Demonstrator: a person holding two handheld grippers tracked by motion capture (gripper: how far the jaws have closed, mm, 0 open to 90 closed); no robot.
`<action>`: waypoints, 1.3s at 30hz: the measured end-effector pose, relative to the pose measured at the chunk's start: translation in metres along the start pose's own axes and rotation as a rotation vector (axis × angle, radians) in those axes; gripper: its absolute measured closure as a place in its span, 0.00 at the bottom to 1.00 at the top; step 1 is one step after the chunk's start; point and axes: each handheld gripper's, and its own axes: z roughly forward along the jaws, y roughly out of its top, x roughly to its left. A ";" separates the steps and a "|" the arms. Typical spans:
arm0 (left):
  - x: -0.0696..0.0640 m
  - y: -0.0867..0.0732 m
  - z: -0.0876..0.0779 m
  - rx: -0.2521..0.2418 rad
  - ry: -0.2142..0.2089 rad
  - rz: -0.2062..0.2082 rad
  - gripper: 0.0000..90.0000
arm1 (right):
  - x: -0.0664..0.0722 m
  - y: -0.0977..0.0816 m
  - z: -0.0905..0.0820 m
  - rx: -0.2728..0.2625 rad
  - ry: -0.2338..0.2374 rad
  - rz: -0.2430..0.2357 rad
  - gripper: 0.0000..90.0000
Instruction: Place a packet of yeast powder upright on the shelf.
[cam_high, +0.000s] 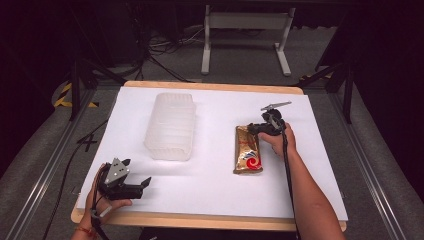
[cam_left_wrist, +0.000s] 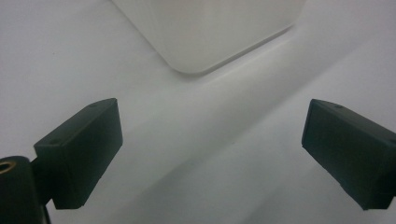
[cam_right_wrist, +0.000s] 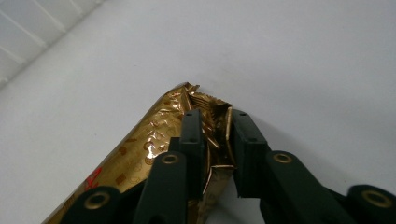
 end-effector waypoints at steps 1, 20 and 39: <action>0.000 0.000 0.000 0.000 0.001 0.000 0.07 | 0.001 0.000 -0.001 -0.002 -0.005 -0.007 0.91; 0.001 0.000 -0.004 -0.014 0.010 -0.013 0.06 | 0.045 0.009 -0.072 -0.214 0.018 -0.156 0.97; 0.001 0.001 -0.005 -0.018 0.011 -0.015 0.06 | 0.083 0.010 -0.116 -0.259 0.033 -0.302 0.99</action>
